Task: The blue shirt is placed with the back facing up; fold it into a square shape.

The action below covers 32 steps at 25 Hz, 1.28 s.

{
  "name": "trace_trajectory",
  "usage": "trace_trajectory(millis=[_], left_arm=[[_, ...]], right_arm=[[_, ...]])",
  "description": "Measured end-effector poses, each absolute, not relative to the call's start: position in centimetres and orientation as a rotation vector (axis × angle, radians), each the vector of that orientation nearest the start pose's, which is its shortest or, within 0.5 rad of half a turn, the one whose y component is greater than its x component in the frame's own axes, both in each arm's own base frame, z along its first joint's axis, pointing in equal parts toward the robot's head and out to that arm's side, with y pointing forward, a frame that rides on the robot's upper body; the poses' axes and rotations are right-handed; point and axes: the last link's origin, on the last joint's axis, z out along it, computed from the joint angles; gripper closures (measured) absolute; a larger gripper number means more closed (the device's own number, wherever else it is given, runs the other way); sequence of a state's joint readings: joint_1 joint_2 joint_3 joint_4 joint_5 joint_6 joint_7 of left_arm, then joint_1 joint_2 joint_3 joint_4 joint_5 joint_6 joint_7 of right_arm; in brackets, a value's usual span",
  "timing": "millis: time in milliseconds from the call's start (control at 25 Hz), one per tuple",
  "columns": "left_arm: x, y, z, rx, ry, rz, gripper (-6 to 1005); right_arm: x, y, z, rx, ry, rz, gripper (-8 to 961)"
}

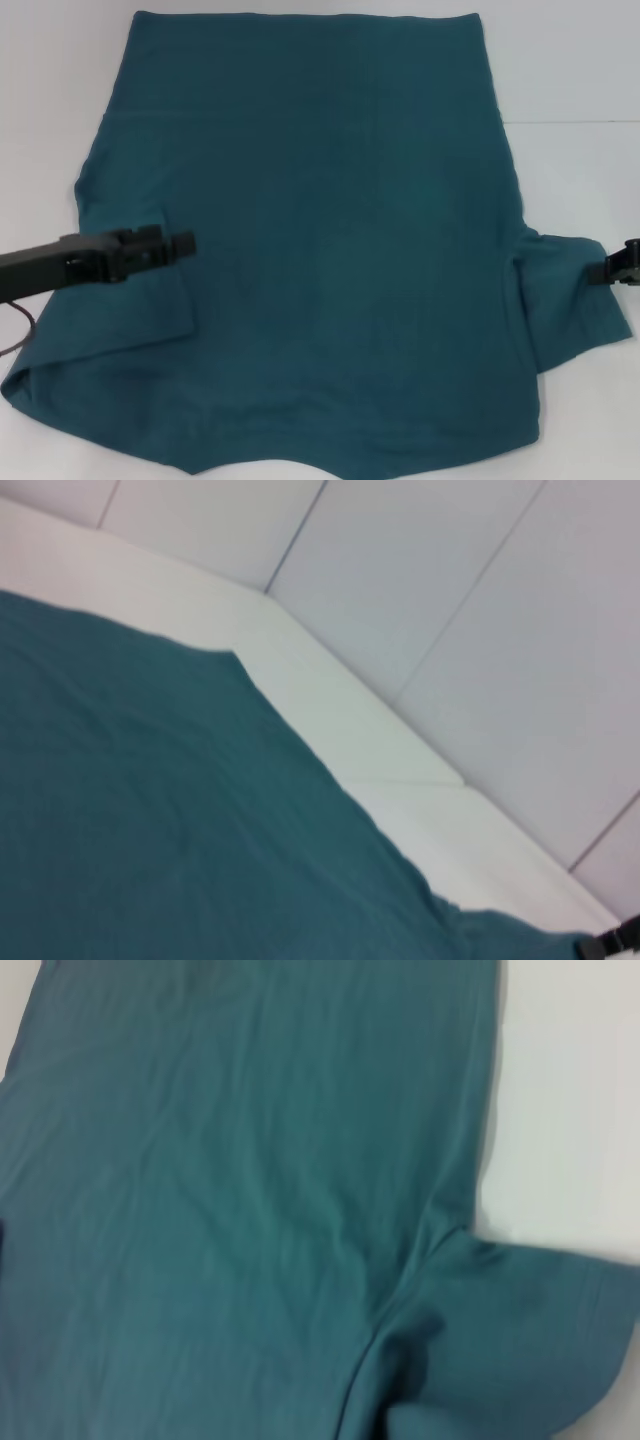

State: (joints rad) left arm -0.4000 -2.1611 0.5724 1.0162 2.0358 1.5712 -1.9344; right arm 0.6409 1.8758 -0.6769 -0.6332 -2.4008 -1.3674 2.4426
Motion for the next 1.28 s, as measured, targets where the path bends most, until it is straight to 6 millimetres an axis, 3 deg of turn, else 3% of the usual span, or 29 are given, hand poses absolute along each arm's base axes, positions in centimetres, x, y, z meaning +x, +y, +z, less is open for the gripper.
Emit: trace_trajectory(millis=[440,760,1280], left_arm=[[-28.5,31.7,6.5,-2.271,-1.230,-0.853,275],[-28.7,31.5,6.6,-2.263,-1.231,-0.859,275],[-28.8,31.4,6.7,-2.249,-1.236,-0.870,275]], right_arm=[[32.1,38.5,9.3,-2.017,1.822,0.210,938],[31.8,39.0,9.4,-2.014,1.816,0.140,937],[31.9,39.3,10.4,-1.972,1.818,0.198,934]])
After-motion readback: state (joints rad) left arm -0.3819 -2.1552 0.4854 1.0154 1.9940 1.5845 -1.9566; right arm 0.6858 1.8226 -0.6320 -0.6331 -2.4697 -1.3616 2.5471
